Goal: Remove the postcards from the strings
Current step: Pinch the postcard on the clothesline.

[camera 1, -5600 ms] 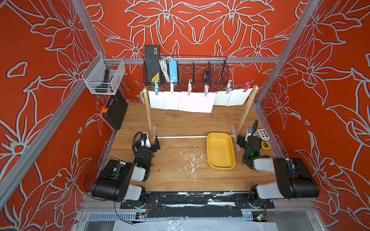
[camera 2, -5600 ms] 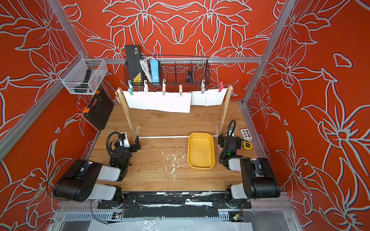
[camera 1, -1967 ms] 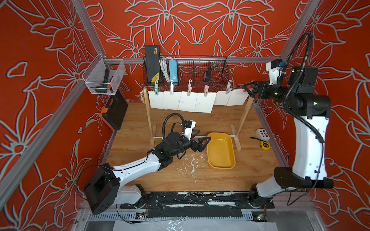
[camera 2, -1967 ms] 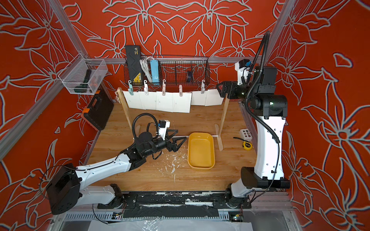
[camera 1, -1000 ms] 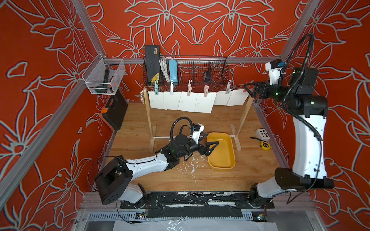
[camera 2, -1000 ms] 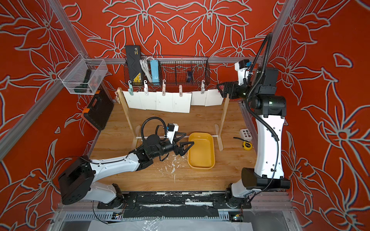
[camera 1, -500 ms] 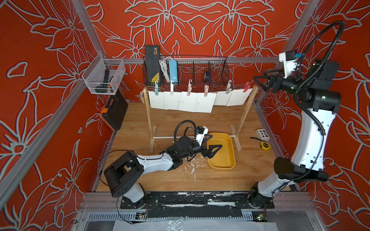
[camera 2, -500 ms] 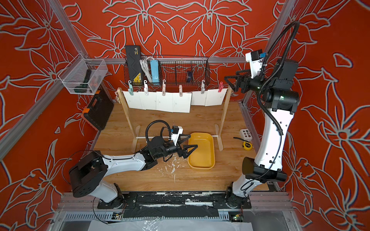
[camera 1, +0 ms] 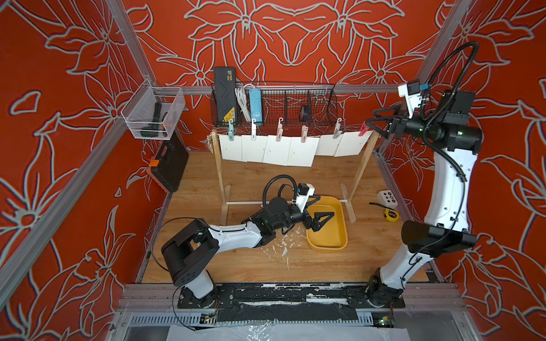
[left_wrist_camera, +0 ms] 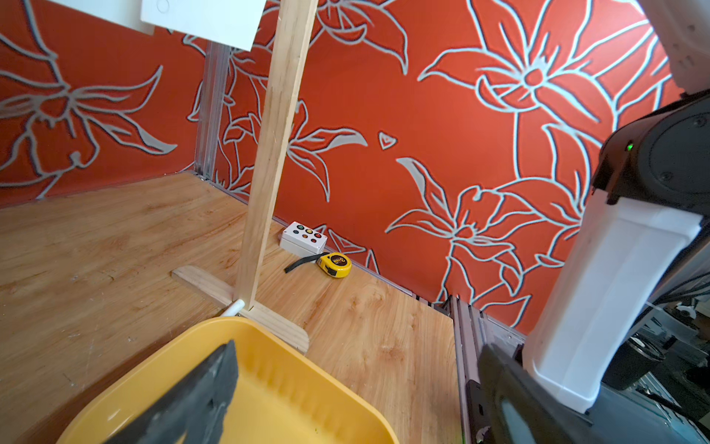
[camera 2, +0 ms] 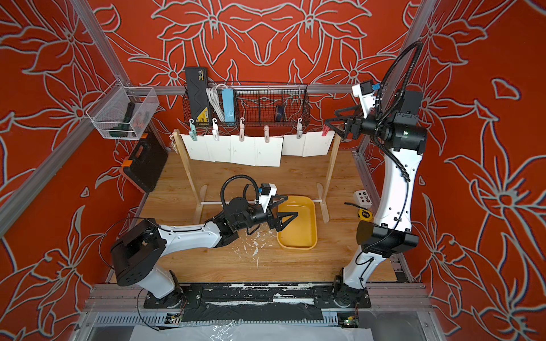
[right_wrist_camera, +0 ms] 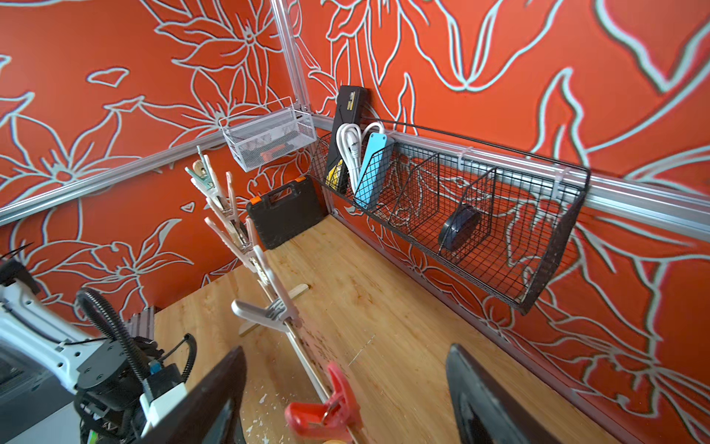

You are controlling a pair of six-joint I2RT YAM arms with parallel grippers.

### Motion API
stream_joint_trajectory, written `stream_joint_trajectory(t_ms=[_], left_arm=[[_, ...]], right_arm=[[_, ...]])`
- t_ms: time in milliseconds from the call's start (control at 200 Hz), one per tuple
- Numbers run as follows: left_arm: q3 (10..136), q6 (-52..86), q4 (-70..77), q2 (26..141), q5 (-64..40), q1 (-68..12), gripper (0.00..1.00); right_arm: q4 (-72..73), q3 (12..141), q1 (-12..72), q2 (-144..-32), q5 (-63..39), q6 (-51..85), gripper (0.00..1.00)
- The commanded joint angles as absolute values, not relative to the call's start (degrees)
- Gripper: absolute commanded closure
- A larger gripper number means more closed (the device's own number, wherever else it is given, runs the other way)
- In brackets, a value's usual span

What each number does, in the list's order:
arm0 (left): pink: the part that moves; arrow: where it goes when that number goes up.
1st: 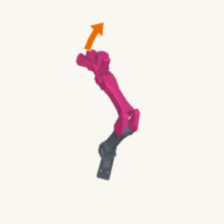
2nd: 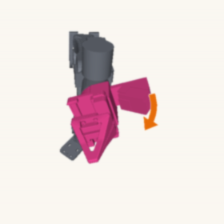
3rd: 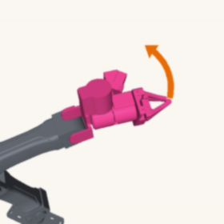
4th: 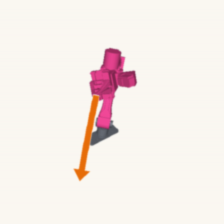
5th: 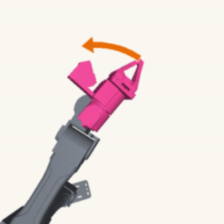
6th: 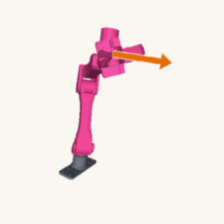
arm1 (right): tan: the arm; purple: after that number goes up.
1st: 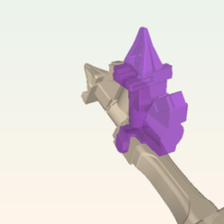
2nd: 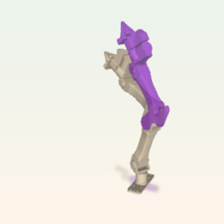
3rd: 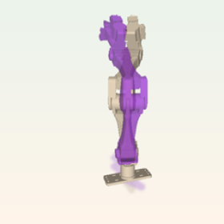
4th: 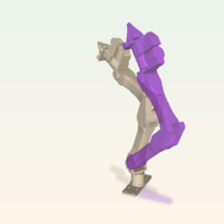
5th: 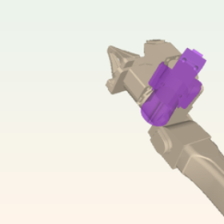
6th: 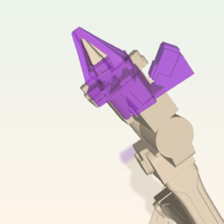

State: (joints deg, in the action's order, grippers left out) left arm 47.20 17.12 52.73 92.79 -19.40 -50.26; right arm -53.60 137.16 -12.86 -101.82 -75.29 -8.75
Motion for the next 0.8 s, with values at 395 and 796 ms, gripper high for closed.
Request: stream_joint_trajectory(t_ms=[395,796], left_arm=[[50.45,16.00,51.42,95.00,-20.41,-50.54,0.05],[50.67,17.11,51.92,95.69,-20.06,-50.53,0.05]], right_arm=[[-47.13,129.93,-13.36,-100.96,-87.57,-10.45,0.17],[-6.59,113.29,-12.88,-96.08,-89.92,19.43,0.19]])
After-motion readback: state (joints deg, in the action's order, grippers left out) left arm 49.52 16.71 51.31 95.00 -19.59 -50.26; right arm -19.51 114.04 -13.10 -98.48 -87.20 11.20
